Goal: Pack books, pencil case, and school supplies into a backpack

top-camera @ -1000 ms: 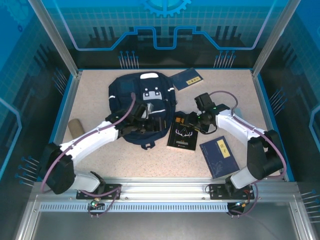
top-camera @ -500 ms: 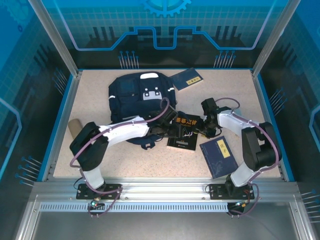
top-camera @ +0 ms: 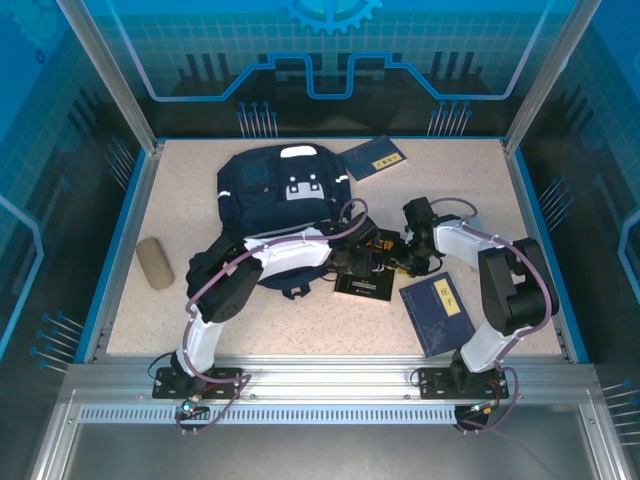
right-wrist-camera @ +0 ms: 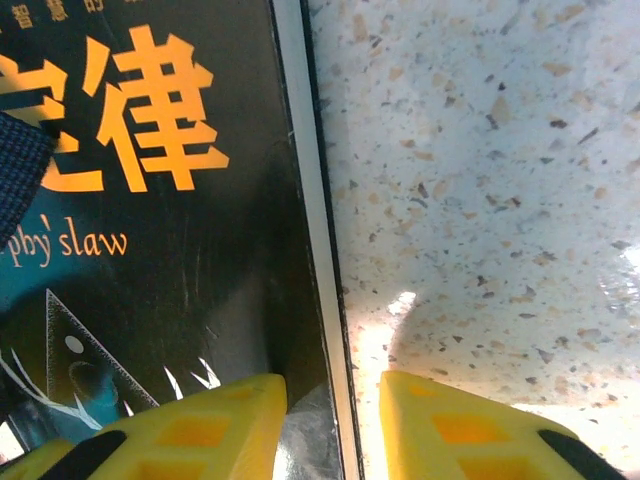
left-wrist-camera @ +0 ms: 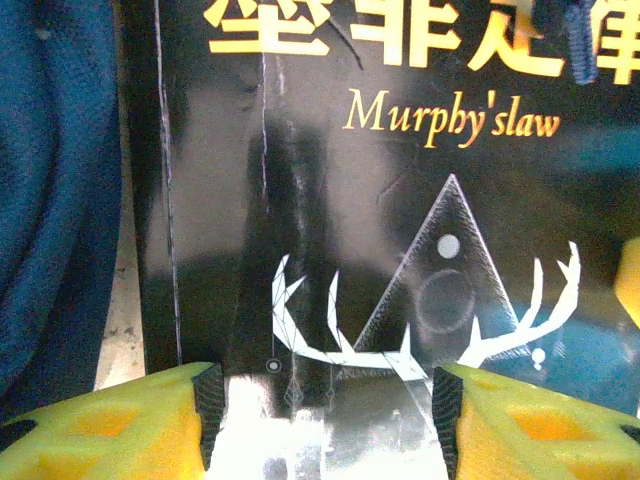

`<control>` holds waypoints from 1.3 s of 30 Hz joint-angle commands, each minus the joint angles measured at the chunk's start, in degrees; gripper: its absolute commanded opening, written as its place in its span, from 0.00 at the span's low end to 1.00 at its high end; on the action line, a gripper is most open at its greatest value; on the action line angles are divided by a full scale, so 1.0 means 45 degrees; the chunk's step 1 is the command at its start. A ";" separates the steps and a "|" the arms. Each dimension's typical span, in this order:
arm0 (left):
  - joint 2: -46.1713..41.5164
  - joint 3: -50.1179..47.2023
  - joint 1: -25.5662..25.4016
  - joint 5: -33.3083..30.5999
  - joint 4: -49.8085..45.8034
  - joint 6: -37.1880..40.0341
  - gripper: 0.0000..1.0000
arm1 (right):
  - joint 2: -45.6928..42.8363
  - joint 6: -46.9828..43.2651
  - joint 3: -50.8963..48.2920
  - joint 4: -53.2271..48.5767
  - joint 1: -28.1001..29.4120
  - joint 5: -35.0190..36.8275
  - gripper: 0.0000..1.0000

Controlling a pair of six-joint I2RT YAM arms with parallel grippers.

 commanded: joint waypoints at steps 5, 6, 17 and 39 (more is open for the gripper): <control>0.1094 0.0511 -0.0292 -0.0420 -0.1426 0.0005 0.54 | 0.0206 -0.0517 -0.0006 0.0122 0.0015 -0.1572 0.34; 0.1186 0.0543 -0.0299 -0.0360 -0.1483 0.0043 0.53 | 0.0161 -0.0567 0.0028 0.0146 0.0013 -0.1856 0.34; 0.1744 0.0673 -0.0363 -0.0339 -0.1909 0.0435 0.52 | -0.1053 -0.0511 0.0058 0.0142 0.0023 -0.2935 0.33; 0.0840 0.0442 -0.0359 0.0112 -0.1628 0.0582 0.52 | -0.1058 -0.0193 -0.0049 0.0127 0.0005 -0.2447 0.16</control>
